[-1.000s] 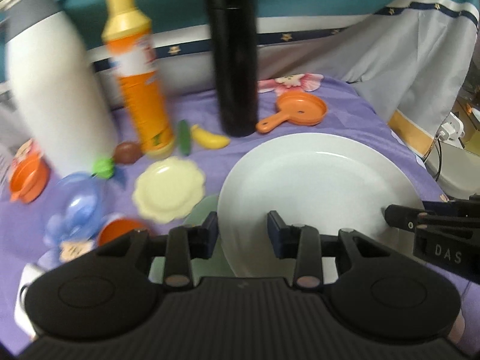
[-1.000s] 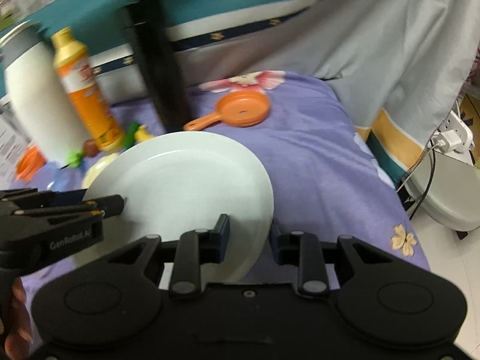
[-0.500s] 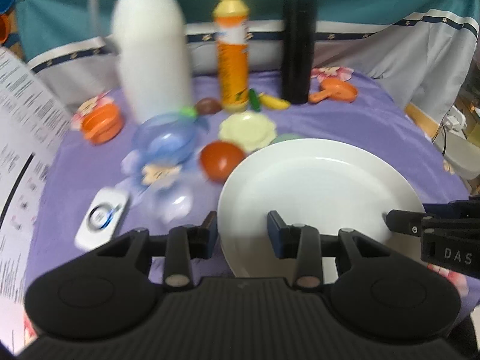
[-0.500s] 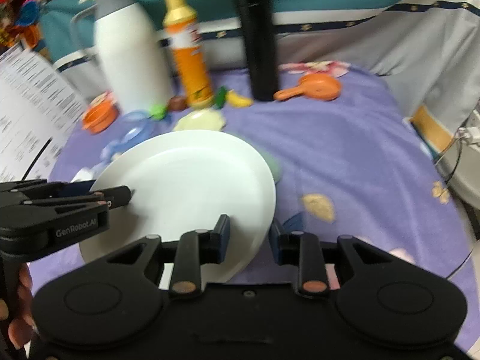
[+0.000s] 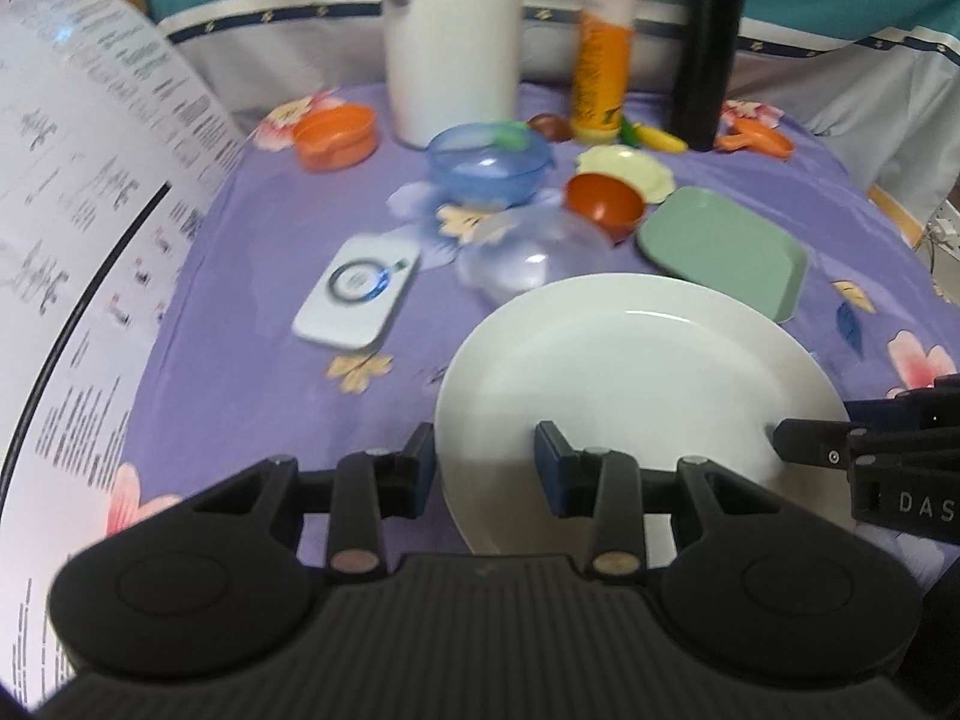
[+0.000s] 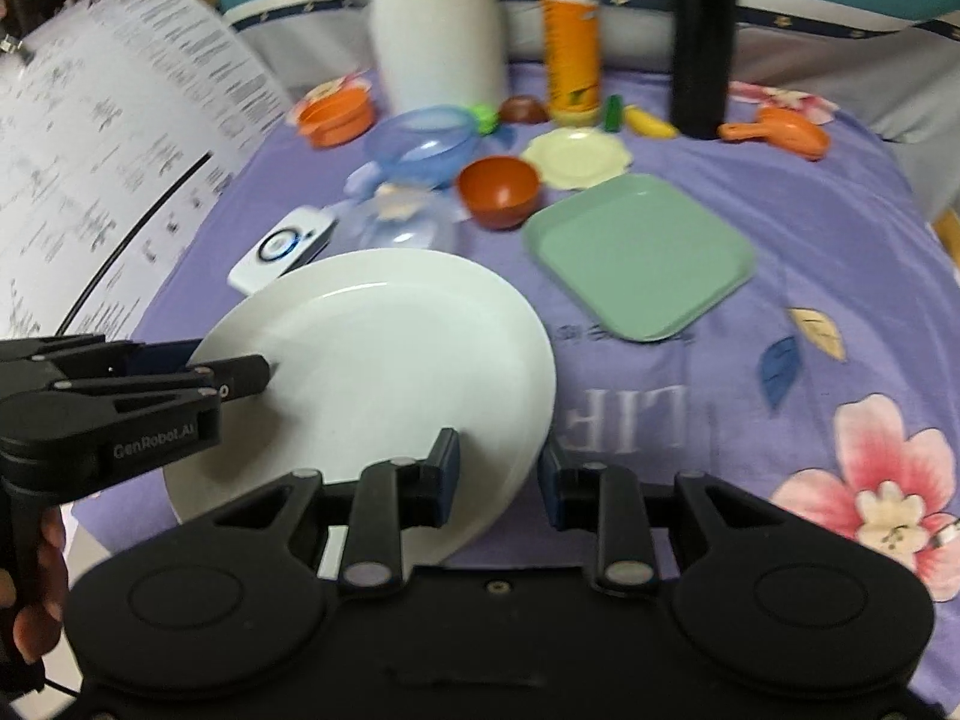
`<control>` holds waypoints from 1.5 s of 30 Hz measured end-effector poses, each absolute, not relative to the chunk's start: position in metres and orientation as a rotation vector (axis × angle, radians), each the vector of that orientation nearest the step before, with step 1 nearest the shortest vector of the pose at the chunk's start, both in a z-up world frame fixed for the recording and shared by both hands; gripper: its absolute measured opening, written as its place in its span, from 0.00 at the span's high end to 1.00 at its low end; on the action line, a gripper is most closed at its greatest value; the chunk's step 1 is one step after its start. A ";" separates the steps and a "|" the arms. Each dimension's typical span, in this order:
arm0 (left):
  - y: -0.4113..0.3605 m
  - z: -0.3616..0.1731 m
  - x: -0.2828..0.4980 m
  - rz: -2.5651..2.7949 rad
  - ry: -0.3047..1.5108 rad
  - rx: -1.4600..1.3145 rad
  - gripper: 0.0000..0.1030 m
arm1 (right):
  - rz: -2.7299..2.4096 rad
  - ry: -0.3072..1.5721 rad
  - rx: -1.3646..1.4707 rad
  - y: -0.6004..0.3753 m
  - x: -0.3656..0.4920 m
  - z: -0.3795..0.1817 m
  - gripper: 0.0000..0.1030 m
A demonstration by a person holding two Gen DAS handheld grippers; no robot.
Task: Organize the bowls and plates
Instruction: 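Carry the white plate with both grippers and lower it onto the cloth, then open both grippers and lift them off the white plate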
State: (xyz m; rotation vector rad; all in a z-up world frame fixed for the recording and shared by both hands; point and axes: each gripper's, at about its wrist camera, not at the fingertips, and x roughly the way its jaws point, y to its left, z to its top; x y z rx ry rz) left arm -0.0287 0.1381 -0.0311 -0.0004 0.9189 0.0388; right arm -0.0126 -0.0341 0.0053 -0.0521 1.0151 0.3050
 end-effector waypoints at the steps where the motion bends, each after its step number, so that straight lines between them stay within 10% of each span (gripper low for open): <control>1: 0.143 -0.033 -0.031 0.044 0.919 -0.002 0.66 | 0.311 1.020 -0.062 -0.028 -0.012 0.004 0.73; 22: 0.165 -0.072 -0.039 0.034 0.989 -0.015 0.66 | 0.321 1.106 -0.178 0.013 -0.015 -0.031 0.72; 26: 0.162 -0.076 -0.039 0.028 0.989 -0.008 0.45 | 0.312 1.124 -0.184 0.014 -0.013 -0.038 0.69; 28: 0.161 -0.077 -0.039 0.036 0.989 0.001 0.26 | 0.318 1.124 -0.188 0.014 -0.013 -0.039 0.59; 31: 0.162 -0.075 -0.040 0.056 0.973 0.007 0.14 | 0.317 1.110 -0.189 0.015 -0.013 -0.038 0.18; 45: 0.153 -0.044 -0.029 0.085 0.919 -0.026 0.00 | 0.264 1.047 -0.111 -0.022 0.001 -0.021 0.00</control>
